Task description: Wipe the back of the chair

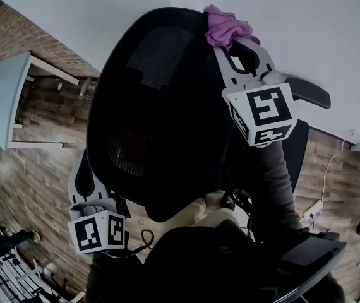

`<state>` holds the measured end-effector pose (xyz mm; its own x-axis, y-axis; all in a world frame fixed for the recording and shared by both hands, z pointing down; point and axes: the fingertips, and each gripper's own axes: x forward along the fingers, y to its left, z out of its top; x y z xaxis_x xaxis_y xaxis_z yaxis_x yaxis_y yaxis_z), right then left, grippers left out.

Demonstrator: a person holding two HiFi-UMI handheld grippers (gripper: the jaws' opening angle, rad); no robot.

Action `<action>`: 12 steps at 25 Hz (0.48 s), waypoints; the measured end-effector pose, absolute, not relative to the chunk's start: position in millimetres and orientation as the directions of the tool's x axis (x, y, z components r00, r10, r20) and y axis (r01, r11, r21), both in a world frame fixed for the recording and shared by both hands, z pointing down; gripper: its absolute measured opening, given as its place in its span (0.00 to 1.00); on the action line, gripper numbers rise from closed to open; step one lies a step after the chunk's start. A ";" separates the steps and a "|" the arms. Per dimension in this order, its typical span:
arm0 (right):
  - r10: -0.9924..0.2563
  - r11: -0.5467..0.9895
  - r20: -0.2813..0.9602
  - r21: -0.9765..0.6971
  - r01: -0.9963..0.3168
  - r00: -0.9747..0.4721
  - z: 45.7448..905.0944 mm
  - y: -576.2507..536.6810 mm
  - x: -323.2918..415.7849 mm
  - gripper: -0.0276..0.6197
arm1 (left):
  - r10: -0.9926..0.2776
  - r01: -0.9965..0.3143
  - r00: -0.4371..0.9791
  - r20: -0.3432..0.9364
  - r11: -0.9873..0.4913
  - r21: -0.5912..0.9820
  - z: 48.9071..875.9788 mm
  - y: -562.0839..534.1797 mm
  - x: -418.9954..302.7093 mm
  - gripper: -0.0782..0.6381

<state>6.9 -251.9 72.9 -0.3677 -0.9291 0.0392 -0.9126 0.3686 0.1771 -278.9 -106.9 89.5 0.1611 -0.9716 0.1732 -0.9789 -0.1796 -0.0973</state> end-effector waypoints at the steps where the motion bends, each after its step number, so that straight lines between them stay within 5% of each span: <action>1: -0.930 0.366 0.038 0.178 -0.913 -0.366 73.1 -252.4 6.9 0.13 | -0.971 -0.979 0.163 0.173 -0.181 -0.097 89.4 -107.7 -279.3 0.12; 12: -0.945 0.326 0.048 0.172 -0.930 -0.322 78.7 -261.7 19.3 0.13 | -0.968 -0.976 0.177 0.178 -0.196 -0.098 92.2 -110.5 -279.0 0.12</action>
<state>19.3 -261.7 78.7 -0.3225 -0.9454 0.0475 -0.9296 0.3258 0.1722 -279.0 -110.5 92.2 0.1771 -0.9680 0.1780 -0.9756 -0.1965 -0.0980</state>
